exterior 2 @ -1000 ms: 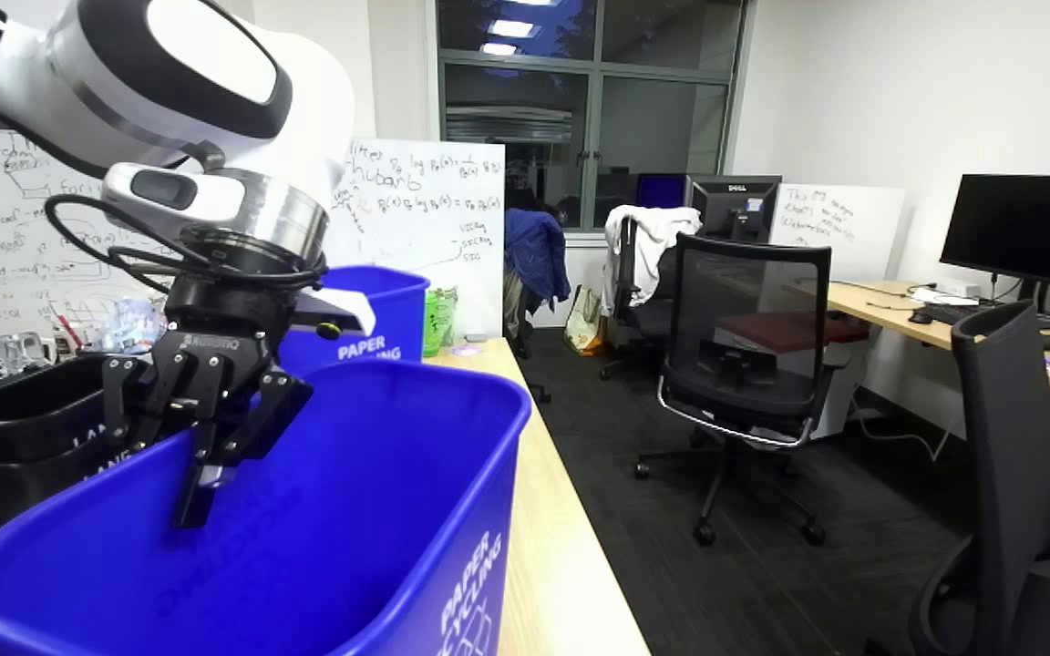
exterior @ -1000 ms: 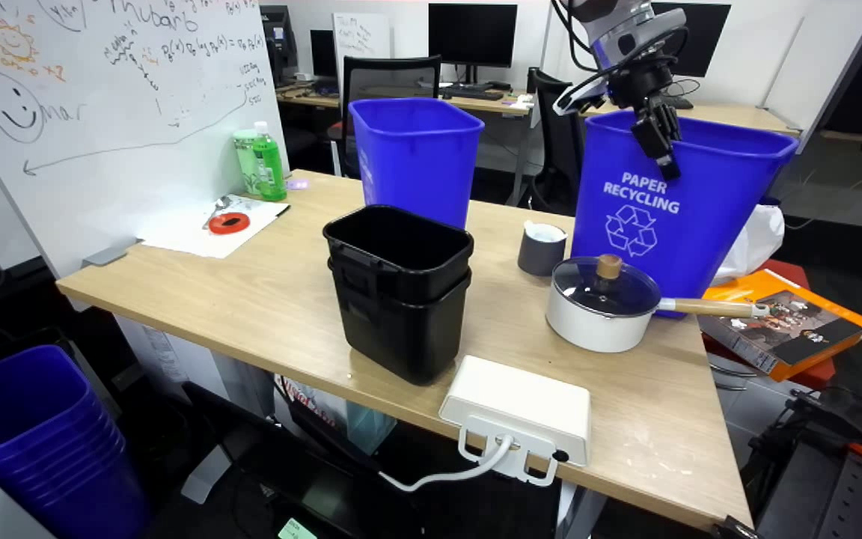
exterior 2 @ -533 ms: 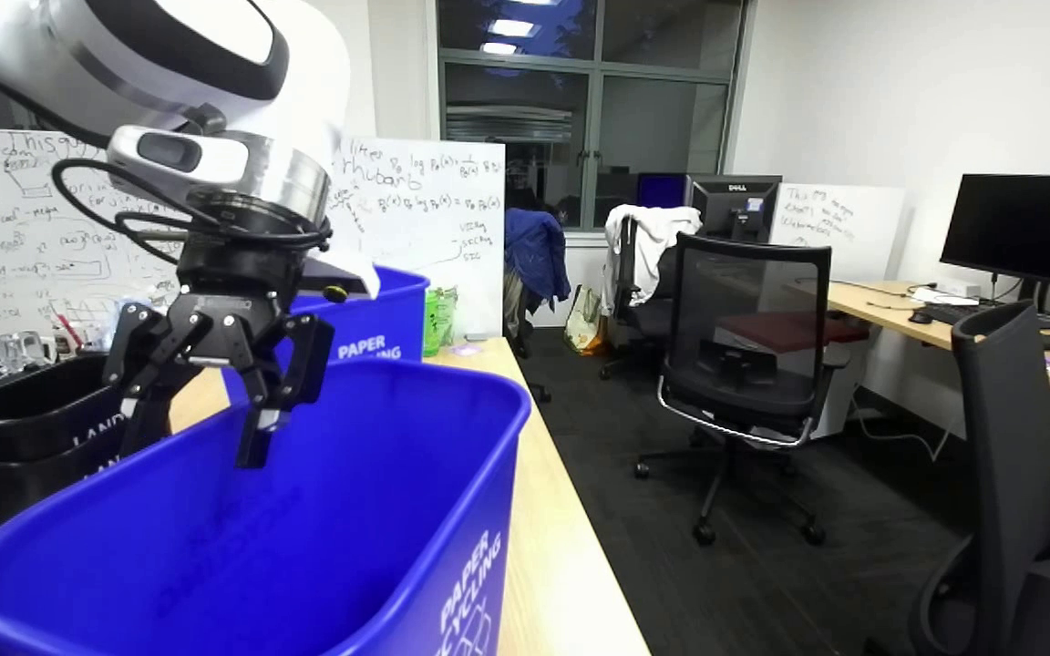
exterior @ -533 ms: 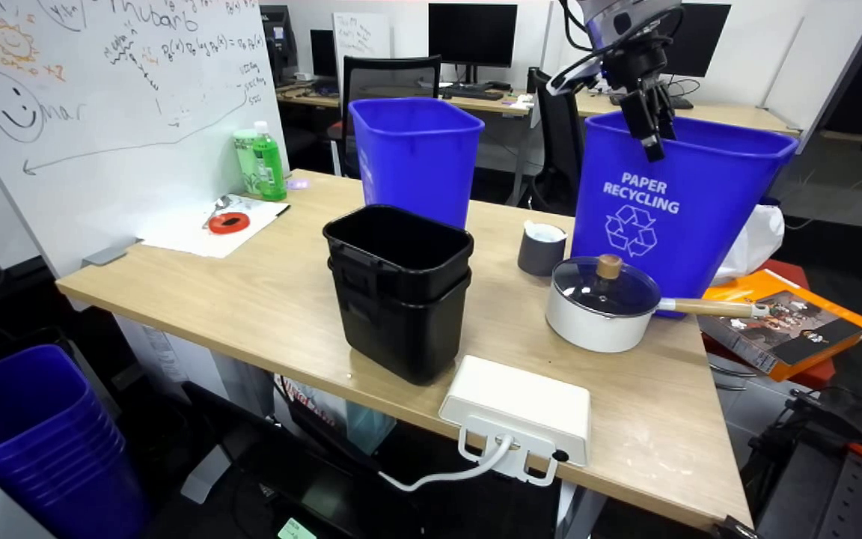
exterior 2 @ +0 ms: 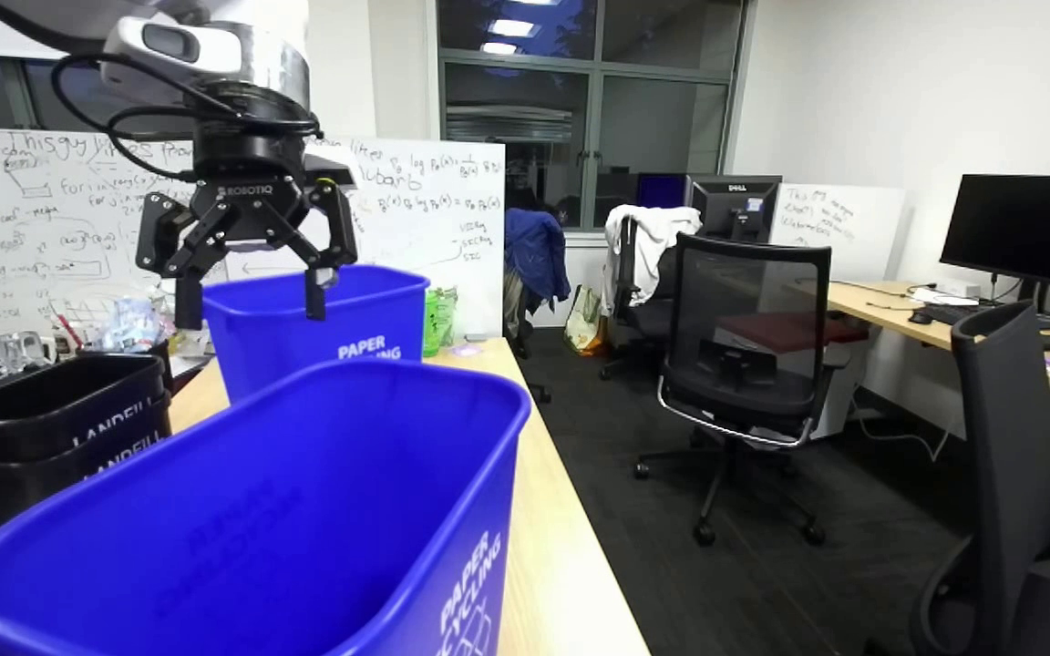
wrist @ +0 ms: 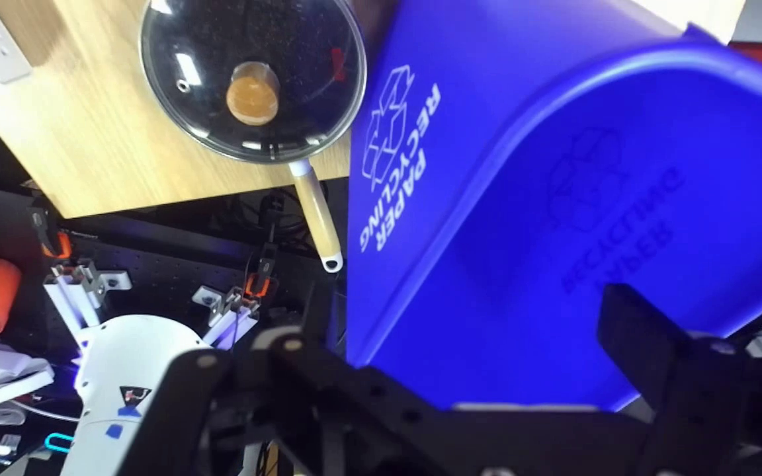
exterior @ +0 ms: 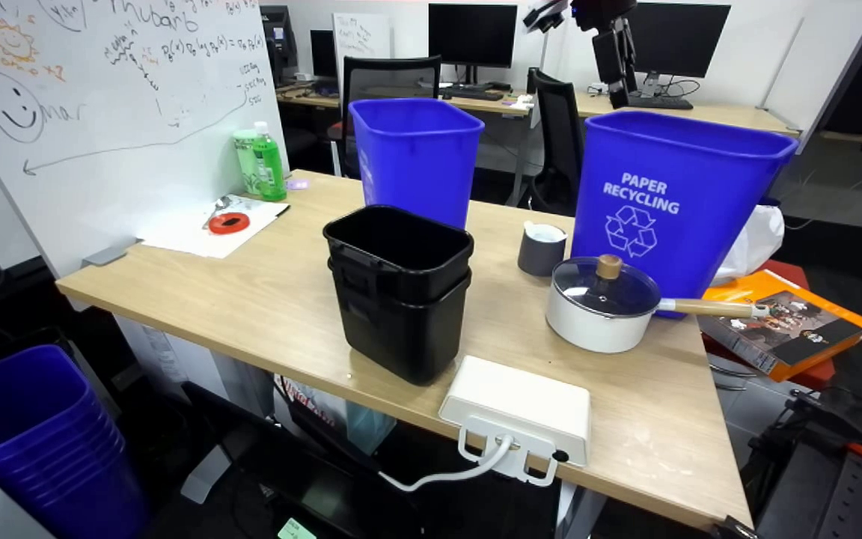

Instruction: Unstack the blue bins

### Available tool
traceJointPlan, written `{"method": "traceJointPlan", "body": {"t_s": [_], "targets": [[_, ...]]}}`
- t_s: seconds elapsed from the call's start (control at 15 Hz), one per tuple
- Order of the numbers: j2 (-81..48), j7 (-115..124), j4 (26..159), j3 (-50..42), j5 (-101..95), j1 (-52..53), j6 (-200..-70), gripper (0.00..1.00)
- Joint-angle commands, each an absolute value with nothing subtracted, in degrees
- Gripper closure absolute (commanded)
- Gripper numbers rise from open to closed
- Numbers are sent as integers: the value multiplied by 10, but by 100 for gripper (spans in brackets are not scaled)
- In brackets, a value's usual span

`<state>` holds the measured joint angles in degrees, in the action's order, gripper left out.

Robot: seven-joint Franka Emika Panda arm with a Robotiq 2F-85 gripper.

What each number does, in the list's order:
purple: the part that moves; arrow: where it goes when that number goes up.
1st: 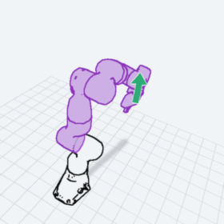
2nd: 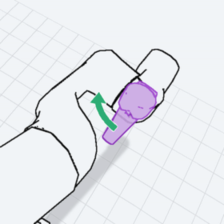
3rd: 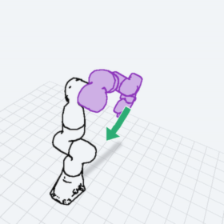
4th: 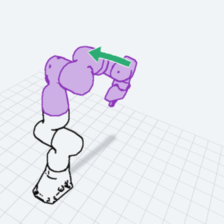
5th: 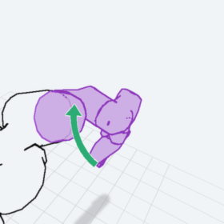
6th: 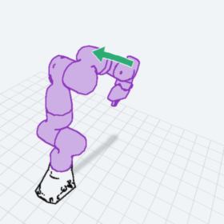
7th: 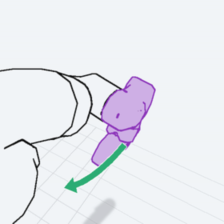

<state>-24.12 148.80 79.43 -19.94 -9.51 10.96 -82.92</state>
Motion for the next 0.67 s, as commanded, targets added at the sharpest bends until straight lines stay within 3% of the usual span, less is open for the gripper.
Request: {"method": "traceJointPlan", "body": {"t_s": [0.0, 0.6], "targets": [[-245, 1485, 753, -128, -65, 59, -817, 0], [-243, 1488, 743, -115, -30, 55, -825, 0]]}}
